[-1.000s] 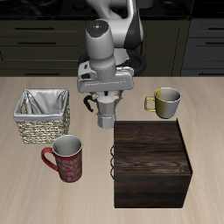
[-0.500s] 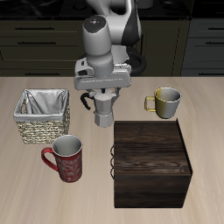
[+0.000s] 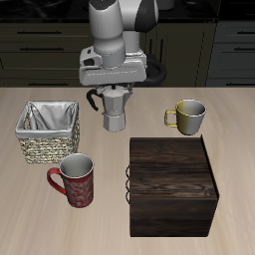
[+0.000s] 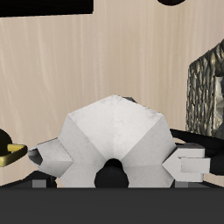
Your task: Place the moka pot in the basket
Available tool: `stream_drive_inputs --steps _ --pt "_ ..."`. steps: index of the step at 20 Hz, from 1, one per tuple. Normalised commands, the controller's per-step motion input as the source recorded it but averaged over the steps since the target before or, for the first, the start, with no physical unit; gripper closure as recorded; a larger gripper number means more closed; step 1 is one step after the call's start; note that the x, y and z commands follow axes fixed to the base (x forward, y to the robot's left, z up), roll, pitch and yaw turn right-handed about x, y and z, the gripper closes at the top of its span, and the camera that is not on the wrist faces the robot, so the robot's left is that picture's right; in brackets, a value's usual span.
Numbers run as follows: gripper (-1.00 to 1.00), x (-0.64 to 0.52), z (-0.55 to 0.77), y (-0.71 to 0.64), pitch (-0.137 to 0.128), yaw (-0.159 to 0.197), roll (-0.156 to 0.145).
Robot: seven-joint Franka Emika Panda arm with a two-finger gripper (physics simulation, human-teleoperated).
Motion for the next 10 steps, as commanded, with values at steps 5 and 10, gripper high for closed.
stream_drive_inputs --steps 5,10 --pt "1.0 -0.06 0.67 -0.07 -0.099 -0.008 -0.008" --pt "1.0 -0.01 0.52 -0.06 -0.062 -0.011 0.004"
